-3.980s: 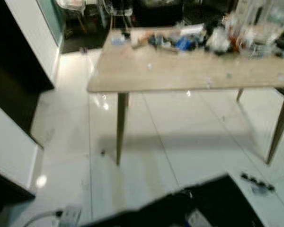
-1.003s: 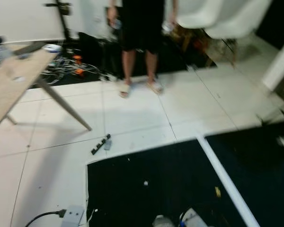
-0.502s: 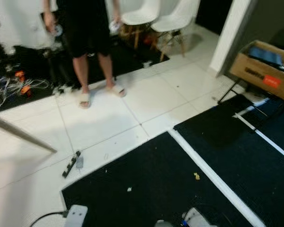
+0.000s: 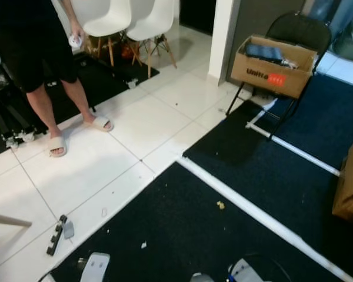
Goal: Picking trash to rubbish bin
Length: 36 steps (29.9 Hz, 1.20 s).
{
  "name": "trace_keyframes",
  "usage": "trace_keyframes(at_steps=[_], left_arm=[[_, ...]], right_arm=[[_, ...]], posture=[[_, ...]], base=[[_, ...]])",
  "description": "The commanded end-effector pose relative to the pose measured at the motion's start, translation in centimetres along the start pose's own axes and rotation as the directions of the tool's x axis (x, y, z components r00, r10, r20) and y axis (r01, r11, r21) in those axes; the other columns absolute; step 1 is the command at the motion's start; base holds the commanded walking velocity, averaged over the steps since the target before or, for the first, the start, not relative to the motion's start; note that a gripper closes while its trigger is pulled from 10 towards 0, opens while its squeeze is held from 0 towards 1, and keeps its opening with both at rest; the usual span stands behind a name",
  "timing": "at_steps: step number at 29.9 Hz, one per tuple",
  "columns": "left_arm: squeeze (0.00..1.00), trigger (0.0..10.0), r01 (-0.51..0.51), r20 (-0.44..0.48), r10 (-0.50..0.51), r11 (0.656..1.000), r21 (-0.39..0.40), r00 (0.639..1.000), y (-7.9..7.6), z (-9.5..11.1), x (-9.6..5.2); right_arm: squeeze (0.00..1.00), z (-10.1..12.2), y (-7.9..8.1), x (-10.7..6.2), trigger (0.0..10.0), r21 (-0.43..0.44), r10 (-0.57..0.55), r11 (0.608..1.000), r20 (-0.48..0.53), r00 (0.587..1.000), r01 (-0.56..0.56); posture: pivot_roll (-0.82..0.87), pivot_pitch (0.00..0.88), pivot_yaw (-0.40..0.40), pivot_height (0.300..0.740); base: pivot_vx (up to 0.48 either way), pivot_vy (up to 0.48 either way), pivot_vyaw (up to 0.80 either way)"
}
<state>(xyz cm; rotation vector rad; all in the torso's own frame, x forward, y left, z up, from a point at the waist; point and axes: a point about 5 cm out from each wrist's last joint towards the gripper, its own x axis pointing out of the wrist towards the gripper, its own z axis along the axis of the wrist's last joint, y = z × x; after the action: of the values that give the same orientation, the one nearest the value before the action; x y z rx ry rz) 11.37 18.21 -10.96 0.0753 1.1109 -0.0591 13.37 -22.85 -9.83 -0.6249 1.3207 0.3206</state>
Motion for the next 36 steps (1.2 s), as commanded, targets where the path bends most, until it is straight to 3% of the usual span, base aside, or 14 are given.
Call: trace_keyframes(at_steps=[1, 8, 28, 36], left_arm=[[0.0, 10.0, -0.003, -0.026, 0.003, 1.0, -0.016, 1.0, -0.1, -0.5, -0.1], [0.0, 10.0, -0.012, -0.001, 0.012, 0.999, -0.05, 1.0, 0.0, 0.2, 0.1], [0.0, 10.0, 0.007, 0.023, -0.006, 0.999, -0.048, 1.0, -0.4, 1.0, 0.2], [0.0, 10.0, 0.027, 0.036, -0.025, 0.999, -0.047, 0.999, -0.3, 1.1, 0.2]], right_arm=[[0.0, -0.5, 0.6, 0.1, 10.0, 0.009, 0.019, 1.0, -0.015, 1.0, -0.019], [0.0, -0.5, 0.3, 0.0, 10.0, 0.011, 0.015, 1.0, -0.008, 1.0, -0.015], [0.0, 0.1, 0.1, 0.0, 10.0, 0.029, 0.006, 1.0, 0.013, 1.0, -0.007], [0.0, 0.1, 0.6, 0.1, 10.0, 0.048, 0.011, 0.999, 0.033, 0.999, -0.012]], posture=[[-0.04, 0.035, 0.003, 0.74], [-0.04, 0.036, -0.001, 0.74], [-0.05, 0.037, 0.009, 0.74], [-0.05, 0.045, 0.015, 0.74]], base=[[0.0, 0.0, -0.77], [0.0, 0.0, -0.77], [0.0, 0.0, -0.77], [0.149, 0.0, 0.0]])
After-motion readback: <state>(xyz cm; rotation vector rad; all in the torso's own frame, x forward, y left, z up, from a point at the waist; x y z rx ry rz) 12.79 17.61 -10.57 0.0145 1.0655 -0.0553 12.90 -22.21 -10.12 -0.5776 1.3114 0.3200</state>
